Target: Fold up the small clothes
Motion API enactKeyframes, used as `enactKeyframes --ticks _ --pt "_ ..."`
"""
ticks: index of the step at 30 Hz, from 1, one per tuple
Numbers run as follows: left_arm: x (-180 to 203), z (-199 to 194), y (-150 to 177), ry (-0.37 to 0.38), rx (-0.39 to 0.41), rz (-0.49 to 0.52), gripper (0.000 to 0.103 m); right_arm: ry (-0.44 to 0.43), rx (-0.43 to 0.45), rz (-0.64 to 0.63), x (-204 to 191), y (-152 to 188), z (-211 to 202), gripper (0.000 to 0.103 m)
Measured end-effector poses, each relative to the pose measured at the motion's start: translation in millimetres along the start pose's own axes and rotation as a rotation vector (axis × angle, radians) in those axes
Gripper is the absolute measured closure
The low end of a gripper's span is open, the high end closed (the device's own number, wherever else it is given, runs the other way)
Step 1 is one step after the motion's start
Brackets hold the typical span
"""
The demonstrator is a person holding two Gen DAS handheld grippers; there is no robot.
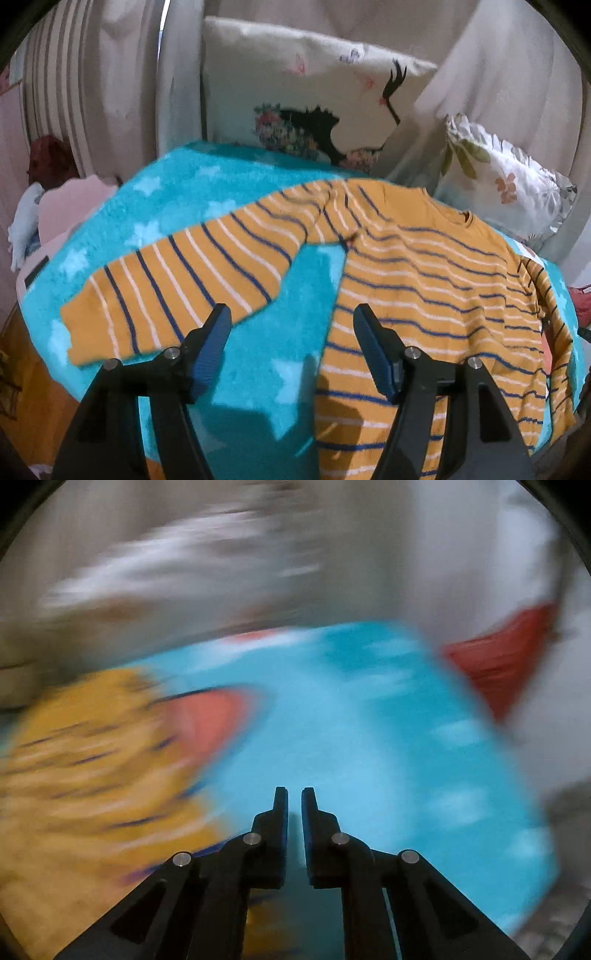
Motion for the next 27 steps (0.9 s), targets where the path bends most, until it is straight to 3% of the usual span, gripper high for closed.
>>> enactKeyframes --ticks 1,2,3,4,6,8,11,13,16,18,19,20,21,23,25,27 --pt "-1.6 3.1 5.2 0.005 -0.017 -0.005 0.033 0.004 -0.011 0.036 7.0 0.2 -0.2 0.091" --pt "-3.4 6.6 11.2 0.010 -0.037 -0.010 0.032 -0.066 0.000 0.078 4.9 1.8 -7.6 0.091" --pt "-5.3 9.6 17.1 0.017 -0.055 -0.016 0.032 -0.174 0.016 0.104 -5.9 5.8 -20.6 0.084" --pt "-6.7 13.7 24.5 0.028 -0.080 -0.023 0.032 -0.259 0.027 0.100 -18.8 9.8 -32.0 0.070" --pt "-7.3 20.0 36.8 0.055 -0.122 -0.037 0.032 -0.466 0.047 0.052 -53.6 22.2 -61.1 0.057" --pt "-3.8 22.5 47.8 0.101 -0.156 -0.052 0.032 -0.667 0.052 -0.019 -90.9 36.0 -90.6 0.055" --pt "10.4 21.3 65.2 0.179 -0.194 -0.049 0.032 -0.877 0.015 -0.103 -138.5 74.4 -126.4 0.046" --pt "19.0 19.4 74.9 0.191 -0.204 -0.029 0.032 -0.888 -0.021 -0.174 -164.9 100.5 -132.4 0.046" --pt "29.7 13.0 84.6 0.154 -0.186 0.033 0.033 -0.785 -0.033 -0.273 -192.2 125.4 -125.3 0.046" --pt "34.7 8.8 89.8 0.136 -0.191 0.062 0.073 -0.749 0.002 -0.268 -198.4 122.9 -122.6 0.048" --pt "33.0 7.4 92.4 0.111 -0.203 0.077 0.094 -0.777 0.000 -0.273 -204.2 124.6 -127.1 0.075" --pt "30.6 4.6 92.5 0.119 -0.209 0.069 0.094 -0.814 -0.023 -0.270 -206.7 125.3 -127.6 0.094" --pt "25.7 -1.7 91.9 0.131 -0.204 0.046 0.094 -0.872 -0.068 -0.254 -211.1 132.0 -130.4 0.101" --pt "14.6 -13.4 91.1 0.138 -0.185 0.026 0.095 -0.880 -0.069 -0.291 -209.7 140.8 -135.1 0.101" --pt "1.4 -29.8 87.3 0.168 -0.155 0.009 0.094 -0.834 -0.023 -0.371 -200.3 151.3 -147.5 0.101" --pt "-7.9 -42.5 82.0 0.164 -0.116 0.007 0.084 -0.845 0.044 -0.328 -170.0 145.3 -160.3 0.101"
Point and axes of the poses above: each gripper's, at about its wrist camera, not at the fingertips, and z roughly the way its jaws point, x to its right, y to its underside, the point moved 9 cm from there along z, roughly the way its jaws point, and after that the axes turned 5 degrees about -z, right-handed, at the moved point
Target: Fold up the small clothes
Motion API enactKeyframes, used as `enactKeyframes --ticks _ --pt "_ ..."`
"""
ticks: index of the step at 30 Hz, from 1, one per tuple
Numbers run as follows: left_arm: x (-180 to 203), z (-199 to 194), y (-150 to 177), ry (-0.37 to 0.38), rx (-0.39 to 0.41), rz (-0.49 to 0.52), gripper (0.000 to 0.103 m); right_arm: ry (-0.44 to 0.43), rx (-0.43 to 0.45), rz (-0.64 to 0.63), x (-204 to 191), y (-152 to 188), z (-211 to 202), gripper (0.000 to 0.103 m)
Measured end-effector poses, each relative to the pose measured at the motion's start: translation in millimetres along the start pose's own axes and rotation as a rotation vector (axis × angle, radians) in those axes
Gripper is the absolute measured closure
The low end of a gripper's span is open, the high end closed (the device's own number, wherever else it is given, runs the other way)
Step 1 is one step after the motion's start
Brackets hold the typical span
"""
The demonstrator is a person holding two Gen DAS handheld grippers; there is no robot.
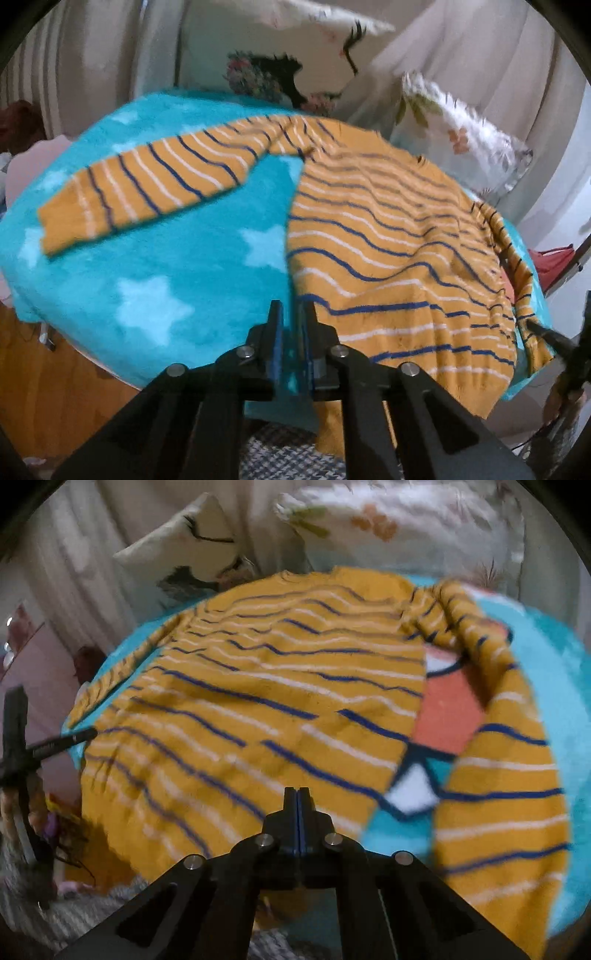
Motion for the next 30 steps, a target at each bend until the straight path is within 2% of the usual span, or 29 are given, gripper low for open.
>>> enactKeyframes --ticks 2,4,5,7,9,11,12,13,15,17,19,20,22,23,24,25,26,27,29,30 --pt "-4.9 -9.6 -5.7 -0.007 0.038 -0.014 0.045 0.072 0.096 0.077 33.3 -2.9 -35.0 0.089" --pt "-5.9 -16.4 -12.5 0.008 0.085 -0.042 0.039 0.209 0.164 0.165 82.1 0.7 -66.4 0.034" --pt "-4.2 -16.9 -14.9 0.019 0.092 -0.047 0.039 0.288 0.177 0.212 106.8 6.5 -76.5 0.028" --pt "-0.3 -14.1 -16.1 0.027 0.088 -0.043 0.038 0.368 0.157 0.274 139.0 20.2 -81.5 0.028" --pt "7.4 -8.5 -15.5 0.021 0.074 -0.025 0.038 0.410 0.105 0.323 163.3 36.8 -72.7 0.028" --pt "15.4 -4.2 -12.7 0.012 0.061 -0.001 0.038 0.357 0.080 0.348 165.8 44.8 -57.8 0.028" --pt "19.3 -1.8 -12.2 0.008 0.054 0.010 0.038 0.303 0.076 0.354 163.4 48.3 -53.4 0.033" --pt "22.8 0.3 -12.4 0.008 0.049 0.014 0.038 0.242 0.076 0.353 156.7 47.8 -46.1 0.057" --pt "27.5 2.4 -14.4 0.009 0.045 0.019 0.038 0.160 0.048 0.340 145.2 41.3 -31.0 0.097" --pt "33.3 1.8 -19.1 0.009 0.057 0.028 0.038 0.158 0.054 0.310 151.5 29.3 -37.2 0.098" --pt "38.2 1.4 -23.9 0.013 0.066 0.033 0.038 0.247 0.094 0.294 174.9 12.1 -59.0 0.098" --pt "40.1 1.5 -25.8 0.016 0.069 0.034 0.038 0.332 0.114 0.306 197.5 3.2 -74.4 0.098" --pt "45.4 3.4 -29.8 0.022 0.074 0.038 0.038 0.560 0.139 0.328 245.8 -10.0 -102.2 0.098" --pt "48.1 5.1 -31.2 0.026 0.074 0.037 0.038 0.640 0.140 0.344 263.7 -11.5 -110.7 0.097" --pt "51.0 7.2 -32.0 0.030 0.072 0.036 0.038 0.756 0.134 0.376 289.5 -12.4 -121.2 0.094" --pt "53.9 10.3 -31.8 0.035 0.066 0.035 0.038 0.873 0.108 0.410 310.4 -9.9 -129.8 0.086" --pt "56.2 12.9 -30.9 0.037 0.060 0.038 0.037 0.954 0.080 0.446 325.1 -3.7 -138.8 0.082" --pt "58.1 15.4 -30.0 0.039 0.053 0.042 0.037 0.975 0.084 0.481 330.7 0.0 -144.6 0.079" --pt "60.3 21.6 -27.2 0.038 0.038 0.050 0.034 0.855 0.172 0.535 323.1 4.8 -148.1 0.073" --pt "60.5 26.6 -26.2 0.036 0.026 0.051 0.033 0.792 0.199 0.547 317.5 6.1 -143.9 0.059"
Point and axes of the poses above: each gripper's, at about its wrist camera, not at the fingertips, and z roughly the way its jaws point, x to its right, y to its underside, the point moved 9 cm from there along z, roughly the way its jaws point, and after that the axes turned 5 degrees about -z, right-handed, at the moved point
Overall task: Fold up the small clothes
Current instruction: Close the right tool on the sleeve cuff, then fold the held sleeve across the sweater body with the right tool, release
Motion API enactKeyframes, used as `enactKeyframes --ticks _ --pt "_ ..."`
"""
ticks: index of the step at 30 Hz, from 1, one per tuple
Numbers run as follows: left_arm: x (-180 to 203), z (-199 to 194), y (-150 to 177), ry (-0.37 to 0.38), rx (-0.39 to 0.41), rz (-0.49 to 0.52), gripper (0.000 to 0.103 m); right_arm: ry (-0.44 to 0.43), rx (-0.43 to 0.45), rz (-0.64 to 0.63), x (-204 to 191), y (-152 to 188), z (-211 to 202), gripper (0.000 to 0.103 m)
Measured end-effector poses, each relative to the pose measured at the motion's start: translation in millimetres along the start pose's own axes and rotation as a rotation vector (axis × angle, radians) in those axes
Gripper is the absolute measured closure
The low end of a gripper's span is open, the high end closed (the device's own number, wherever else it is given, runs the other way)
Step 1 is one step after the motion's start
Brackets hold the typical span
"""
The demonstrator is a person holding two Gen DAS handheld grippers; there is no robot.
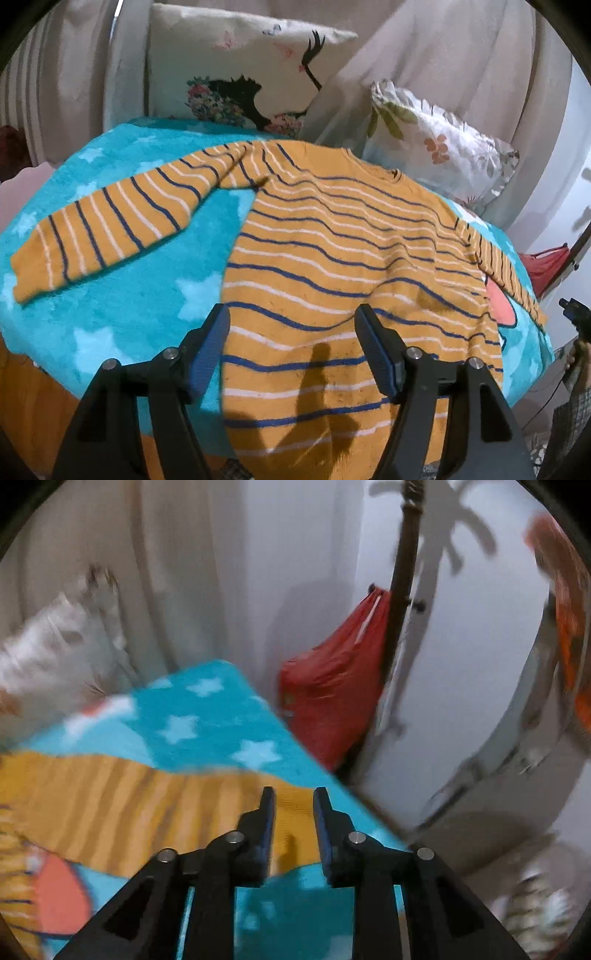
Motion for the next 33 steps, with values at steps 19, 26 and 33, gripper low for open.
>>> enactKeyframes --ticks 19,26,33 --pt "6.8 13.2 0.4 0.077 -0.047 -0.045 0.032 -0.236 -0.128 0.351 -10.5 53.6 75.5 0.061" --pt "-16.5 4.7 -3.6 0.051 -0.036 -0.087 0.031 -0.147 -0.066 0.074 -67.4 20.3 57.3 0.096" --pt "-36.3 -3.1 -2.6 0.064 -0.019 -0.156 0.028 -0.495 0.031 -0.197 -254.1 -14.8 -22.5 0.096"
Point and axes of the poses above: each gripper's, at about its wrist camera, not at the fingertips, and z roughly the way its jaws point, x to its right, y to its underside, the point moved 9 cm from there along z, roughly the way its jaws point, and after that the axes turned 5 degrees about -z, right-handed, at the moved point
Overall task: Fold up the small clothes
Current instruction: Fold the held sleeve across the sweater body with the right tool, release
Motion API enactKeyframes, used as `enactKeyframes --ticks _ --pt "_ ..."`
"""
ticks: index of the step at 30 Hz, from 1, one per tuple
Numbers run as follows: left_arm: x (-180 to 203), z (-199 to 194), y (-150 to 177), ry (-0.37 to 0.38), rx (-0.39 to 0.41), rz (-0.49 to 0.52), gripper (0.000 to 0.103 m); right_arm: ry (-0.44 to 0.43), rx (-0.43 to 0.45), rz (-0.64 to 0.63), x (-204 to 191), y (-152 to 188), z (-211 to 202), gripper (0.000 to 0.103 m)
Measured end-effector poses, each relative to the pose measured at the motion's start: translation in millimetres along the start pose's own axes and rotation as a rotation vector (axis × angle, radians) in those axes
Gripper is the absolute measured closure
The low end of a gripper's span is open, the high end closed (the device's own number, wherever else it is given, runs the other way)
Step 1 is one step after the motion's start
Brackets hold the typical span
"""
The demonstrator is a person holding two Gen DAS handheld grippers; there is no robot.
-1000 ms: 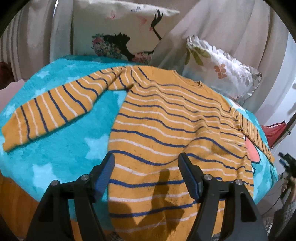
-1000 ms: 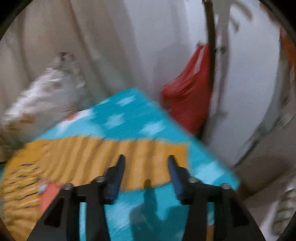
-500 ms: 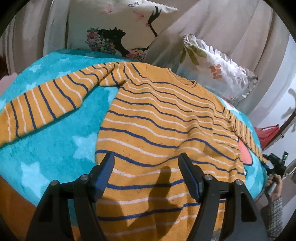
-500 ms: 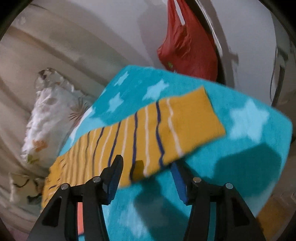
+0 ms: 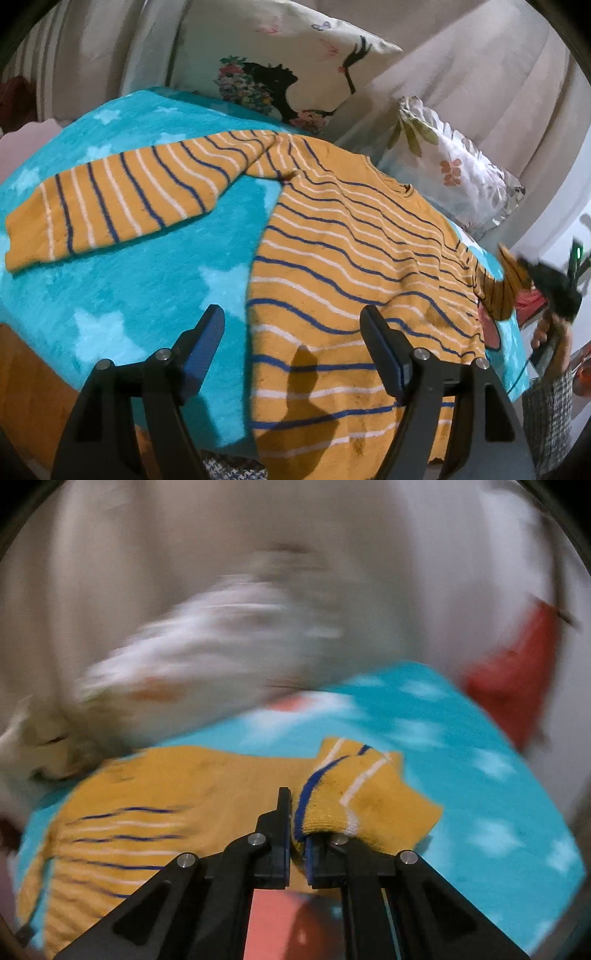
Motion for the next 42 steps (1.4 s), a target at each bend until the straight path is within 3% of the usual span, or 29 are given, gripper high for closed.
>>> enactKeyframes --ticks 6,10,14,18,20,22,24,28,34,37,42 --pt "-27.9 -12.8 0.0 -0.024 0.021 -0.057 0.028 -0.315 -0.073 -0.193 -185.7 0.2 47.5 0.097" --pt "-50.6 -18.1 -0.7 -0.045 0.028 -0.111 0.028 -0.380 -0.160 -0.314 -274.8 27.6 91.1 0.097" --pt "-63.9 -22.2 -0.3 -0.060 0.038 -0.123 0.028 -0.384 -0.245 -0.384 -320.0 55.3 130.2 0.097" --pt "-73.8 -22.1 -1.3 -0.068 0.042 -0.131 0.028 -0.362 -0.280 -0.499 -345.7 75.0 145.7 0.091" --pt "-76.4 -20.2 -2.1 -0.073 0.041 -0.133 0.028 -0.301 -0.251 -0.611 -359.7 80.8 145.4 0.081" --pt "-78.0 -18.5 -2.7 -0.070 0.041 -0.137 0.028 -0.268 -0.211 -0.741 -376.0 86.1 138.9 0.054" --pt "-78.5 -18.7 -3.4 -0.058 0.048 -0.143 0.028 -0.212 -0.157 -0.861 -388.6 86.6 132.4 0.045" --pt "-75.9 -24.2 -5.2 -0.019 0.073 -0.142 0.028 -0.164 -0.095 -1.101 -416.2 108.4 126.8 0.038" --pt "-75.6 -36.2 -10.3 -0.017 0.109 -0.121 0.028 -0.051 0.021 -1.312 -430.5 124.0 122.3 0.036" --pt "-79.6 -37.2 -12.1 -0.035 0.108 -0.132 0.027 -0.076 0.001 -1.270 -423.7 113.1 113.0 0.036" --pt "-102.1 -34.4 -18.6 -0.082 0.101 -0.186 0.021 -0.130 -0.058 -0.989 -361.6 64.5 95.1 0.032"
Point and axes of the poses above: each gripper's, at about its wrist camera, not at the fingertips, and z roughly the way its jaws point, x to its right, y to its underside, the point moved 9 cm from there along z, roughly the way its jaws point, and after that the axes turned 5 degrees about -z, right-handed, at the moved point
